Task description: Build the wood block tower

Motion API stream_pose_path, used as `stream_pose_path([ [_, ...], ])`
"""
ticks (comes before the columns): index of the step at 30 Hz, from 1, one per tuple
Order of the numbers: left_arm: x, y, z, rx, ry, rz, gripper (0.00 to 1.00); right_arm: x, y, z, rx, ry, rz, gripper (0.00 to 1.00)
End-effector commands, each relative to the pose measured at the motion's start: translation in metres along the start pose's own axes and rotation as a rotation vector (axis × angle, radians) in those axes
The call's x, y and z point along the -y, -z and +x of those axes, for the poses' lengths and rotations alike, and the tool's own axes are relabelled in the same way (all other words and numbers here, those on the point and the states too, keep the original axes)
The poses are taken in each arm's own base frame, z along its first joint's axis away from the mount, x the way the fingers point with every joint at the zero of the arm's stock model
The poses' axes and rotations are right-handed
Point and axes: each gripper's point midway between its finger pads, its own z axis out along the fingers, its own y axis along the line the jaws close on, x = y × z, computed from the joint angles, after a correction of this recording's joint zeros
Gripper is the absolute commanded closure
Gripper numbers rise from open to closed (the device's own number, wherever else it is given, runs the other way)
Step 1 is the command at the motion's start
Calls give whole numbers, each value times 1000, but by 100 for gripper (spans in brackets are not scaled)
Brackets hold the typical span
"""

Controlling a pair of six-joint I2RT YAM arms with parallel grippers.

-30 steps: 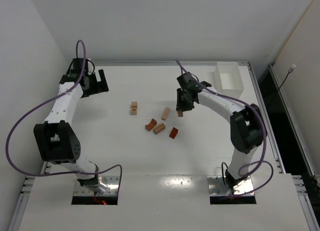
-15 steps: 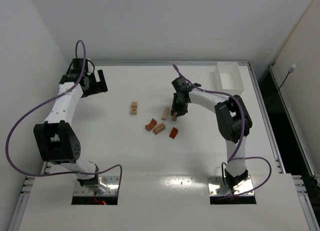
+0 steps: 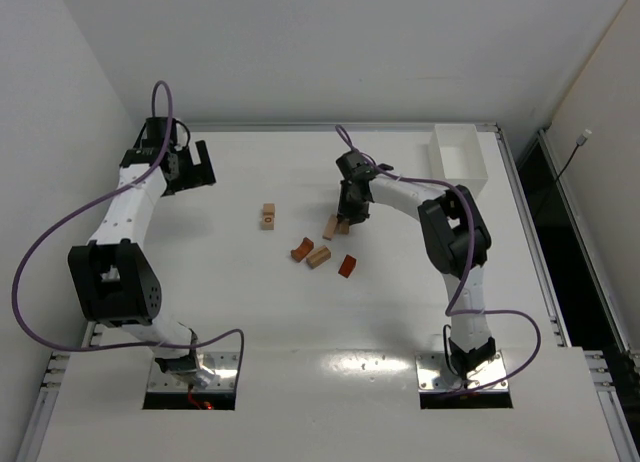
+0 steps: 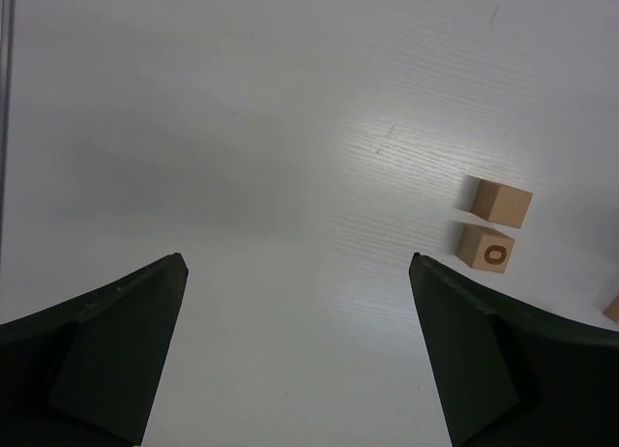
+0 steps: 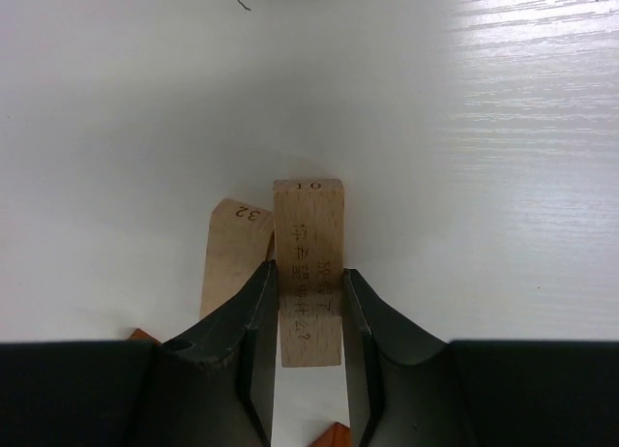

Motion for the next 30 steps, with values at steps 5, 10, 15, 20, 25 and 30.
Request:
stream_pose_path([
  [5, 4, -7, -6, 5, -17, 8, 1, 0, -8, 6, -8, 69, 21, 100],
  [10, 6, -9, -7, 3, -17, 17, 1, 6, -8, 19, -35, 97, 35, 100],
  [15, 9, -13, -6, -9, -17, 33, 1, 0, -7, 25, -32, 133, 23, 100],
  [20, 9, -17, -4, -20, -18, 31, 1, -10, -7, 36, -51, 170, 10, 100],
  [25, 11, -15, -7, -13, -17, 43, 1, -19, -4, 31, -34, 186, -7, 100],
  [30, 13, -17, -3, -24, -18, 52, 1, -22, -7, 34, -48, 186, -27, 97],
])
